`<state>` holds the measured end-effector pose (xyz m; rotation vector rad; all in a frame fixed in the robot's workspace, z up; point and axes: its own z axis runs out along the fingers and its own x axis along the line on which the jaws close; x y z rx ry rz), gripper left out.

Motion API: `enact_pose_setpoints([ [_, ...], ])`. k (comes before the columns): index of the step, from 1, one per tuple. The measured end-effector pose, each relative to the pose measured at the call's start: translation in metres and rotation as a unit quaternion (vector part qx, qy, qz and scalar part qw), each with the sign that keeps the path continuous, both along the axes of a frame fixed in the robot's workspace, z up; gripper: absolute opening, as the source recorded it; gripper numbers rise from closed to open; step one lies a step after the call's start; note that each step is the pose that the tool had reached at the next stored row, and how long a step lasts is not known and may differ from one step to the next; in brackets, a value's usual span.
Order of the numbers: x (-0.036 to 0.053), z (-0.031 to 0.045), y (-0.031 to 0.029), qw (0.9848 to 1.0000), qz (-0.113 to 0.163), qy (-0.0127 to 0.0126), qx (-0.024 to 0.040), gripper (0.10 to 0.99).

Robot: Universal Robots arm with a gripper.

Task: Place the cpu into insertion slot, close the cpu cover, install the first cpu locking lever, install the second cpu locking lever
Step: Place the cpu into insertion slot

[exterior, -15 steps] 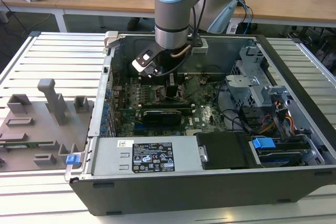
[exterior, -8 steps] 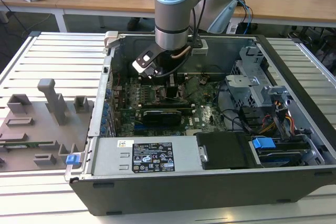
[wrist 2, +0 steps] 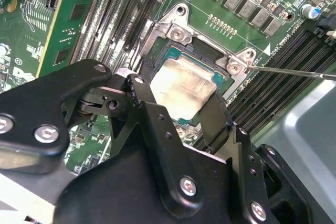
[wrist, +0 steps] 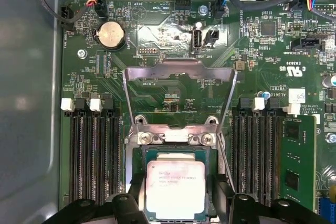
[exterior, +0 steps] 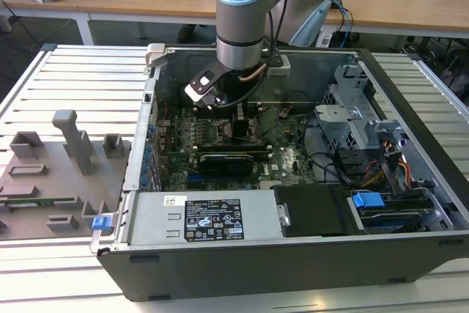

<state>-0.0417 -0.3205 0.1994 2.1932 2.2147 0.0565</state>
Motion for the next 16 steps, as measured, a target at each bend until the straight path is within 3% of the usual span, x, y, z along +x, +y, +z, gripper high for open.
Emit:
enact_pose_setpoints([
  [3,-0.0002,0.0011,-0.0002,1.0,0.002,0.0001,-0.0003,0.62],
  [7,-0.0002,0.0151,0.0,1.0,0.002,0.0,-0.0001,0.604],
  [8,-0.0002,0.0173,0.0,1.0,0.002,0.0,-0.0001,0.475],
  [9,-0.0002,0.0186,0.0,1.0,0.002,0.0,-0.0001,0.475],
  [10,-0.0002,0.0222,0.0,1.0,0.002,0.0,-0.0001,0.416],
  [11,-0.0002,0.0244,0.0,1.0,0.002,0.0,-0.0001,0.294],
  [12,-0.0002,0.0256,0.0,1.0,0.002,0.0,-0.0001,0.294],
  [13,-0.0002,0.0278,0.0,1.0,0.002,0.0,-0.0001,0.231],
  [14,-0.0002,0.0324,0.0,1.0,0.002,0.0,-0.0001,0.114],
  [16,-0.0002,0.0397,0.0,1.0,0.002,0.0,-0.0001,0.106],
])
